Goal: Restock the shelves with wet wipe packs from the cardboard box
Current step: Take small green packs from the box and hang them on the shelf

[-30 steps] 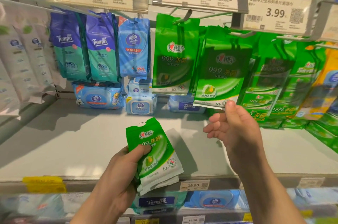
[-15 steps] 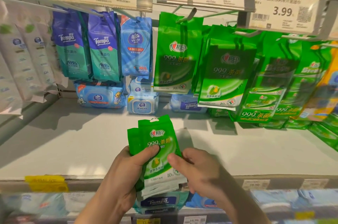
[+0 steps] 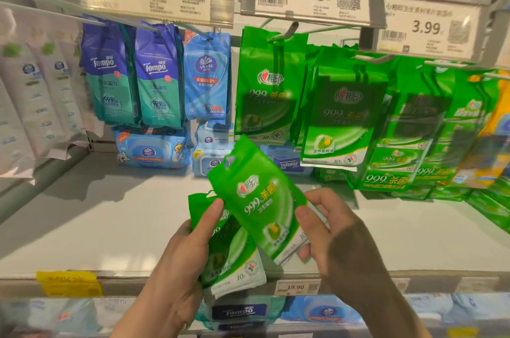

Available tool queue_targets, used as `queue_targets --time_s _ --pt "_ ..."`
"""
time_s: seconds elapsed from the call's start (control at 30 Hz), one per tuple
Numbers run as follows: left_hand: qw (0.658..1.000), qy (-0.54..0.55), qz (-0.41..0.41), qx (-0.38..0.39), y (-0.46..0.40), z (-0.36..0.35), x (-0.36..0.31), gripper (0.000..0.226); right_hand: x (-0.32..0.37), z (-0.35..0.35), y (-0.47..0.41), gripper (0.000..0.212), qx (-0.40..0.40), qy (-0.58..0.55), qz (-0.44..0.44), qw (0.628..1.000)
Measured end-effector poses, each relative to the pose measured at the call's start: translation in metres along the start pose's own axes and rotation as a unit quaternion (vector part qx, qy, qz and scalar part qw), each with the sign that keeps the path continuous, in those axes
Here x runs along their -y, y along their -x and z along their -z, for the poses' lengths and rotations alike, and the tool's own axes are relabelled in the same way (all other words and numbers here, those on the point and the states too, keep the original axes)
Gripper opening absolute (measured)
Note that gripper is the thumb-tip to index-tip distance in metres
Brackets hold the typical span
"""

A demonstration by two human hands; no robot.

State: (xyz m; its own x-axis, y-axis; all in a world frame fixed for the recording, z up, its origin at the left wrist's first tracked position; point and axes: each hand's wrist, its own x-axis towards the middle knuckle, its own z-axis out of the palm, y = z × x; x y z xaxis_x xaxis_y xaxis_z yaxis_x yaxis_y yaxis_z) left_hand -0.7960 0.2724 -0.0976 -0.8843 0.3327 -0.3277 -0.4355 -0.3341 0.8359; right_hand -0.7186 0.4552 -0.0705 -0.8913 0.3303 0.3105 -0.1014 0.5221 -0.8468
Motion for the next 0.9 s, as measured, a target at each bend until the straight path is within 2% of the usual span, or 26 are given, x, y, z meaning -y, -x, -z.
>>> queue_targets --time_s 0.13,0.37,0.47,0.67,0.9 --pt "1.000 0.010 0.021 -0.016 -0.001 -0.001 -0.001 0.050 0.017 0.007 0.002 0.003 -0.074 -0.047 0.084 0.993" --pt "0.999 0.021 -0.008 -0.024 0.003 -0.004 -0.005 0.023 0.050 0.015 -0.003 0.027 -0.130 -0.136 0.159 0.969" --pt "1.000 0.025 -0.007 -0.017 0.003 -0.002 -0.006 0.021 0.061 0.014 -0.006 0.018 -0.146 -0.164 0.159 0.963" --pt "1.000 0.013 -0.010 -0.023 -0.002 0.006 -0.003 0.032 0.066 0.010 -0.013 0.018 -0.164 -0.187 0.125 0.960" --pt "0.999 0.015 -0.011 -0.030 0.000 0.013 -0.005 0.033 0.059 -0.004 -0.018 0.037 -0.155 -0.201 0.087 0.963"
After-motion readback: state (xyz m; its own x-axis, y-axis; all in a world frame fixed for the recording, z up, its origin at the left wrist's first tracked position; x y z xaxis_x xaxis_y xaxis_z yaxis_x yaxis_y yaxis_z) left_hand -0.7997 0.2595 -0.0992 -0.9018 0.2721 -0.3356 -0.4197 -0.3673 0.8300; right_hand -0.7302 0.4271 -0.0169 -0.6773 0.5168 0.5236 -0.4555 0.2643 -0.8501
